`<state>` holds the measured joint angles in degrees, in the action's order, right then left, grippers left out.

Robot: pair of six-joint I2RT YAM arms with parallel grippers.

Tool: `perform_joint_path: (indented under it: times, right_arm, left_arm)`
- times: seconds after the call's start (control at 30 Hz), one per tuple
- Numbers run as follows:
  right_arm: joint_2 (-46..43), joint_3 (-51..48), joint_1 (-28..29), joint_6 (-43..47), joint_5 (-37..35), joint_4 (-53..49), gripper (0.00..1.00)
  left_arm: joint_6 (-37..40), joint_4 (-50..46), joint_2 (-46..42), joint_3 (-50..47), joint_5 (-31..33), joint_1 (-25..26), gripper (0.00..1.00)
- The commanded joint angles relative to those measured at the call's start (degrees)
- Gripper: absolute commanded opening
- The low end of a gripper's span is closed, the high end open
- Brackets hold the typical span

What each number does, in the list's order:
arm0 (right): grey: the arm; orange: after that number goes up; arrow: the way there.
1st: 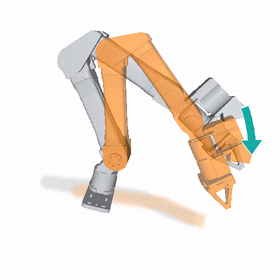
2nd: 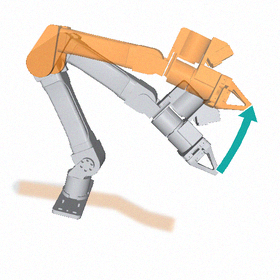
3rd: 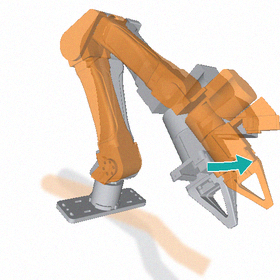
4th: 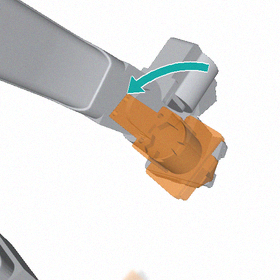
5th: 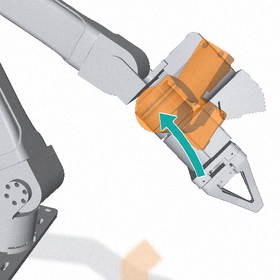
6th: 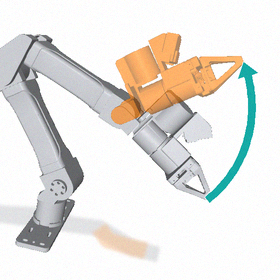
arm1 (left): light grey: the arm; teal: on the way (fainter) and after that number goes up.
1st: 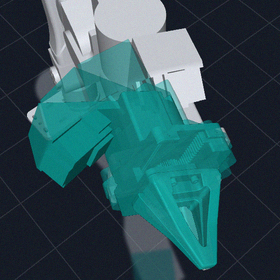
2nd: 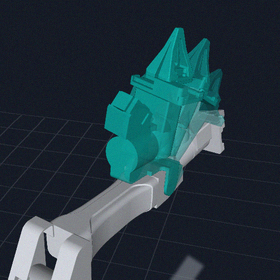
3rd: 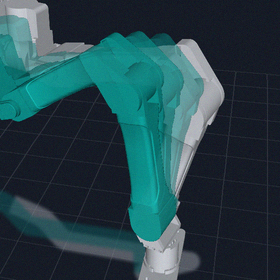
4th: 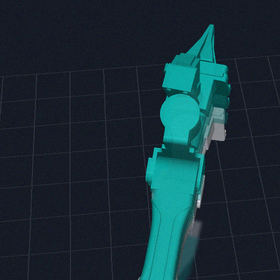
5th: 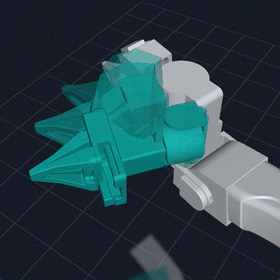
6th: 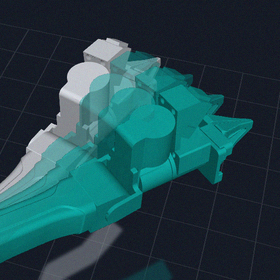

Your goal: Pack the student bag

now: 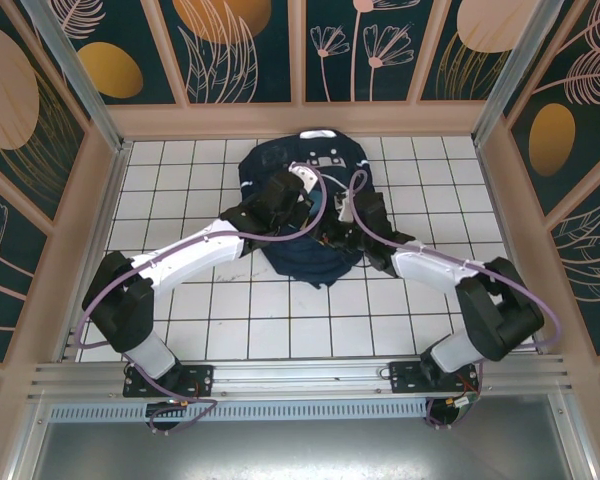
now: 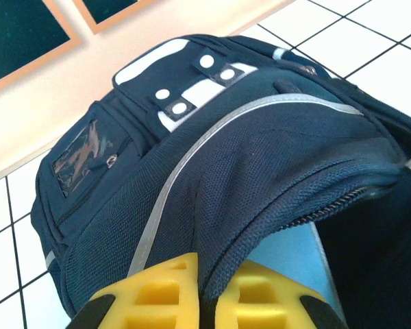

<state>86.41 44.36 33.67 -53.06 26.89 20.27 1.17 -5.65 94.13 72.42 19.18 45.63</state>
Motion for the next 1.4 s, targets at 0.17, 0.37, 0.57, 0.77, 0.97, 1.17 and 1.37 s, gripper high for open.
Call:
perform_joint_path:
  times: [0.17, 0.37, 0.57, 0.77, 0.97, 1.17, 1.37]
  right_arm:
    - [-6.0, -3.0, -0.5, -1.6, -5.3, 7.4, 0.4]
    - [-12.8, -6.0, -1.5, -2.0, -9.8, -2.0, 0.51]
    - [-7.6, -2.7, -1.6, -4.1, -6.7, 0.5, 0.38]
    - [-3.6, -1.5, -0.3, -6.0, -5.1, 3.1, 0.36]
    - [1.0, -0.9, 0.4, -8.7, -6.2, 11.0, 0.31]
    - [7.9, 0.8, 1.0, -12.6, -7.3, 22.0, 0.27]
    - [9.5, 0.3, 1.0, -12.9, -11.8, 27.4, 0.23]
  left_arm:
    - [-2.1, 3.0, -6.0, 0.5, -0.3, 1.3, 0.02]
    - [-2.2, 1.3, -6.4, 1.1, -3.6, 1.3, 0.02]
    - [-2.8, -0.1, -7.0, 1.4, -7.5, 1.3, 0.02]
    - [-2.9, -2.1, -5.8, 2.8, -9.3, 1.3, 0.01]
    - [-4.3, -4.1, -5.3, 4.0, -11.8, 1.3, 0.0]
    - [-5.6, -5.3, -5.5, 4.4, -14.2, 1.2, 0.01]
    - [-7.0, -5.2, -5.2, 4.2, -14.9, 1.2, 0.0]
